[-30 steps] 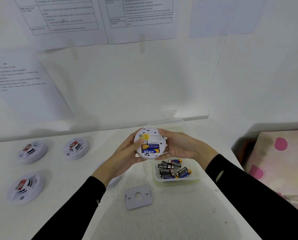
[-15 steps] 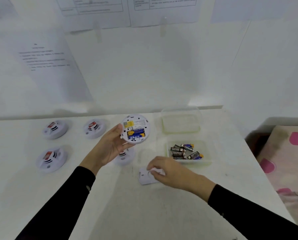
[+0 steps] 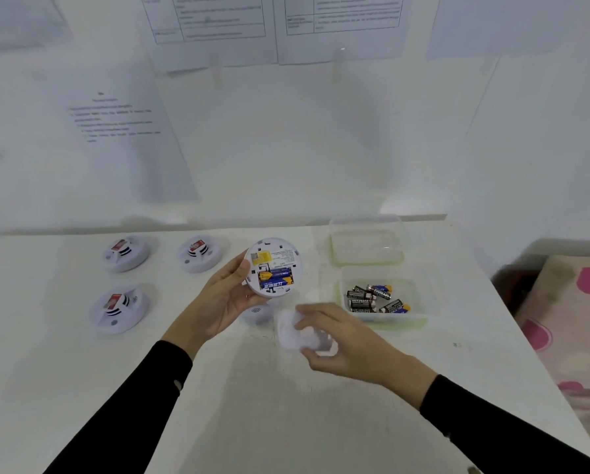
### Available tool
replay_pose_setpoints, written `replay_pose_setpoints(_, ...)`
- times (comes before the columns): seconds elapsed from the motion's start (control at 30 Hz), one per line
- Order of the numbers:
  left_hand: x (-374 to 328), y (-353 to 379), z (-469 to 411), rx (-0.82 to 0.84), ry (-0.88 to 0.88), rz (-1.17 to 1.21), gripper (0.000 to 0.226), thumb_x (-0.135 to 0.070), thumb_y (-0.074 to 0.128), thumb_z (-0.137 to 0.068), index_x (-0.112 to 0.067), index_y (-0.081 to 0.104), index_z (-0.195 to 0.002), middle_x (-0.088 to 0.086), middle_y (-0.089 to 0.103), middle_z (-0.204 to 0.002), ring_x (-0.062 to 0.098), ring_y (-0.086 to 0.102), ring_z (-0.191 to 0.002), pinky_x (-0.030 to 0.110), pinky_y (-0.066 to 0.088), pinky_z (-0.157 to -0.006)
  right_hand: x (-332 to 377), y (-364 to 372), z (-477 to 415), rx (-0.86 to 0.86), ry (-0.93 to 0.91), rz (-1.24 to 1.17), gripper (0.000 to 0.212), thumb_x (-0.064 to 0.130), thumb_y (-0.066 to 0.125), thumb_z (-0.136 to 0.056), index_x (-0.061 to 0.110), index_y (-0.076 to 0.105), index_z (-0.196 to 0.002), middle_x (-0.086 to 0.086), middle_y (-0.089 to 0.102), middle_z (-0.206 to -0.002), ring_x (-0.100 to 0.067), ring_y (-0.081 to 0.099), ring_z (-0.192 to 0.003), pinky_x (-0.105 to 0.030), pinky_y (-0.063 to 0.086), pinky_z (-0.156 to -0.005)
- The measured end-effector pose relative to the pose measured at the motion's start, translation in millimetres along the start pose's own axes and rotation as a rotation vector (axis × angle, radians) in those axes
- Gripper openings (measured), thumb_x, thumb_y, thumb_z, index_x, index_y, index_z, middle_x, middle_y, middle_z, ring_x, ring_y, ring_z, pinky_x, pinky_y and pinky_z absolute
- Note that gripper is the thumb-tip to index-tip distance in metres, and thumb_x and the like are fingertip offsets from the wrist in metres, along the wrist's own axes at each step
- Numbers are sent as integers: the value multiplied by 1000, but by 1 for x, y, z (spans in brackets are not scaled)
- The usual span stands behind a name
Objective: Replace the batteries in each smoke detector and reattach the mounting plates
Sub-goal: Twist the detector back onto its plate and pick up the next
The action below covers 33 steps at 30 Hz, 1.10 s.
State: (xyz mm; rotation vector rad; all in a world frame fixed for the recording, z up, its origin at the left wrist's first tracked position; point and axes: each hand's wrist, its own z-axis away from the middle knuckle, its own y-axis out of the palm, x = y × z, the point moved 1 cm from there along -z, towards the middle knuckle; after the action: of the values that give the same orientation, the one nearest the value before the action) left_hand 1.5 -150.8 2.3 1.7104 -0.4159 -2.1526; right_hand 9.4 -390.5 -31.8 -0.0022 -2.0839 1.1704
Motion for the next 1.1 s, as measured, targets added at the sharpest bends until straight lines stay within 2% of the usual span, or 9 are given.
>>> replay_pose_setpoints(0.1, 0, 2, 2, 60, 4, -5, 46, -21, 46, -98, -18, 48, -144, 12, 61, -138, 35, 63, -120, 47, 59, -86, 15, -33, -14, -253, -63, -23, 36, 23, 75, -79, 17, 62, -112, 2, 55, -132, -9, 50, -122, -21, 40, -101)
replay_pose_setpoints(0.2, 5, 13, 2, 76, -2, 1, 48, -22, 47, -97, -29, 46, -145, 6, 61, -138, 34, 61, -122, 49, 58, -88, 15, -54, -32, -350, -67, 9, 38, 24, 76, -79, 18, 61, -113, 2, 55, -133, -11, 50, -123, -31, 43, -101)
replay_pose_setpoints(0.5, 12, 38, 0, 137, -11, -27, 48, -26, 46, -97, -30, 47, -145, 2, 60, -140, 34, 60, -124, 45, 58, -88, -3, -69, -45, -164, 64, 9, 54, 33, 73, -83, 24, 50, -130, 11, 53, -132, -1, 47, -118, -17, 43, -96)
replay_pose_setpoints(0.63, 13, 39, -1, 139, -25, -10, 49, -26, 47, -97, -34, 46, -145, 1, 60, -140, 34, 60, -125, 45, 58, -89, -7, -70, -45, -103, 84, 1, 55, 37, 73, -82, 31, 47, -131, 15, 53, -127, 0, 49, -111, -18, 46, -90)
replay_pose_setpoints(0.83, 12, 41, -2, 153, -28, -12, 49, -26, 46, -98, -30, 45, -147, 3, 58, -143, 35, 58, -127, 47, 57, -91, -4, -71, -49, -72, 46, 14, 57, 35, 73, -83, 26, 48, -133, 12, 52, -133, -2, 48, -118, -12, 40, -96)
replay_pose_setpoints(0.9, 13, 43, -3, 154, -27, -2, 49, -26, 45, -98, -29, 45, -147, 4, 58, -143, 34, 58, -127, 47, 57, -92, -2, -68, -50, -87, 24, 40, 55, 36, 73, -83, 25, 49, -132, 13, 52, -134, -3, 46, -119, -14, 38, -99)
replay_pose_setpoints(1.0, 14, 44, -3, 137, -12, 12, 45, -27, 41, -101, -28, 46, -146, 4, 57, -143, 33, 58, -127, 49, 56, -93, -2, -62, -51, -167, 2, 84, 53, 37, 73, -82, 25, 53, -129, 13, 56, -130, -6, 47, -117, -26, 41, -100)
replay_pose_setpoints(1.1, 15, 44, -5, 99, -7, 15, 42, -31, 36, -104, -28, 47, -145, 3, 59, -141, 33, 60, -125, 47, 57, -92, -4, -65, -48, -294, 38, 19, 52, 32, 77, -79, 23, 55, -126, 16, 56, -124, -8, 49, -114, -22, 45, -94)
